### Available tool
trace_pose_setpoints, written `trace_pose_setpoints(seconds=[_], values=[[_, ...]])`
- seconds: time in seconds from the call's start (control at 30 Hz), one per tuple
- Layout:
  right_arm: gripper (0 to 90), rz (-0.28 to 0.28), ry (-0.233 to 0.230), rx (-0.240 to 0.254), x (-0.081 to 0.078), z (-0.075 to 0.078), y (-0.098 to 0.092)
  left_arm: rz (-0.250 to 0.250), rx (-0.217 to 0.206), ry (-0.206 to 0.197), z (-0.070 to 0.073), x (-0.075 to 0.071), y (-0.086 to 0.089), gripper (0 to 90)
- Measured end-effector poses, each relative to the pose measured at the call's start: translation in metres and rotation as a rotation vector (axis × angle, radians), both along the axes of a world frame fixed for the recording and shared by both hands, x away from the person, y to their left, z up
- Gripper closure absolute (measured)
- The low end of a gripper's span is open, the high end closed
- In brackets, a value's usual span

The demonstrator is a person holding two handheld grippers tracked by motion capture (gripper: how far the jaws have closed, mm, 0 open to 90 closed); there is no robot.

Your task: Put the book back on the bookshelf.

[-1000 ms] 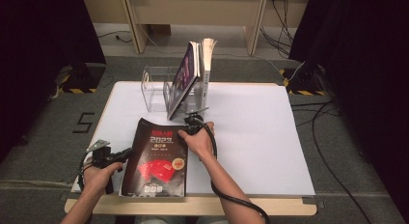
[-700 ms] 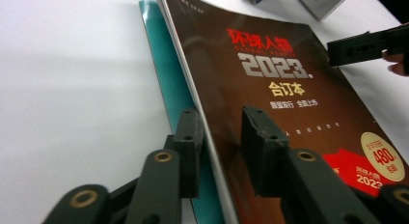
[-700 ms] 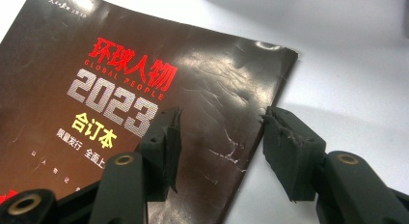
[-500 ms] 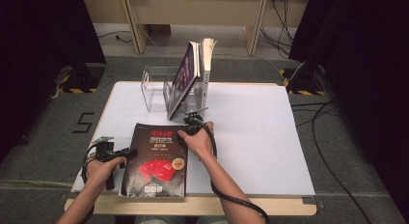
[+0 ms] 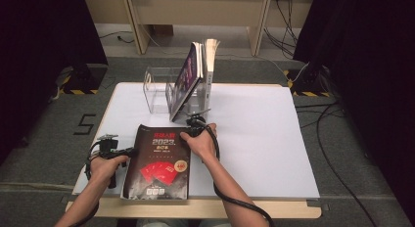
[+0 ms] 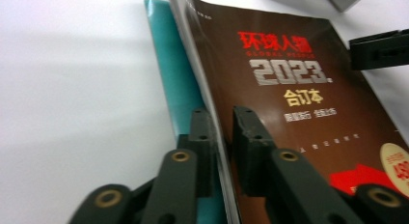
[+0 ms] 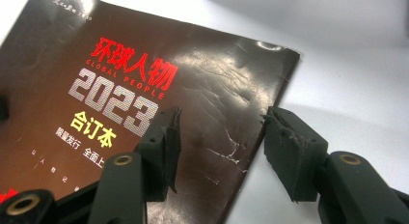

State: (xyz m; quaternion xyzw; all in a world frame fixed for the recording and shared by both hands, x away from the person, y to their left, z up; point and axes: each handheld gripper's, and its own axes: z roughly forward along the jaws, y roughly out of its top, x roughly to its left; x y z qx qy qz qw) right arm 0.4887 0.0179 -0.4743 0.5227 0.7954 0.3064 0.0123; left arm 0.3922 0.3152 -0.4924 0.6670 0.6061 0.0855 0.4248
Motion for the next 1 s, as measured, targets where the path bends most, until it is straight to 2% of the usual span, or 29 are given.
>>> trace_pose_setpoints(seconds=[0.07, 0.1, 0.27, 0.3, 0.43, 0.47, 0.53, 0.67, 0.77, 1.0], values=[[47.2, -0.001, -0.001, 0.002, 0.000, 0.000, 0.000, -0.015, 0.003, -0.016, 0.002, -0.001, -0.001, 86.5], [47.2, 0.002, 0.001, 0.004, 0.000, 0.000, -0.001, -0.028, 0.009, -0.025, 0.003, -0.002, -0.001, 86.8], [47.7, -0.006, 0.022, 0.042, 0.004, -0.001, -0.005, -0.064, -0.017, -0.068, 0.004, -0.007, 0.002, 87.2], [47.8, -0.020, 0.045, 0.051, 0.004, 0.000, -0.005, -0.074, -0.022, -0.079, 0.005, -0.009, 0.003, 87.3], [47.9, -0.027, 0.015, 0.045, 0.008, -0.001, -0.007, -0.095, -0.048, -0.111, 0.006, -0.014, 0.005, 87.3], [47.9, -0.027, 0.015, 0.045, 0.008, -0.001, -0.007, -0.095, -0.048, -0.111, 0.006, -0.014, 0.005, 87.3], [48.1, -0.030, 0.020, 0.046, 0.009, 0.000, -0.007, -0.098, -0.075, -0.118, 0.005, -0.017, 0.007, 87.4], [48.4, -0.029, 0.020, 0.047, 0.011, 0.000, -0.007, -0.101, -0.089, -0.122, 0.003, -0.022, 0.009, 87.4], [48.8, -0.040, 0.022, 0.053, 0.012, -0.001, -0.006, -0.110, -0.088, -0.122, 0.002, -0.024, 0.009, 87.4], [50.0, -0.024, 0.017, 0.050, 0.013, -0.001, -0.005, -0.105, -0.083, -0.102, -0.003, -0.024, 0.010, 87.3]])
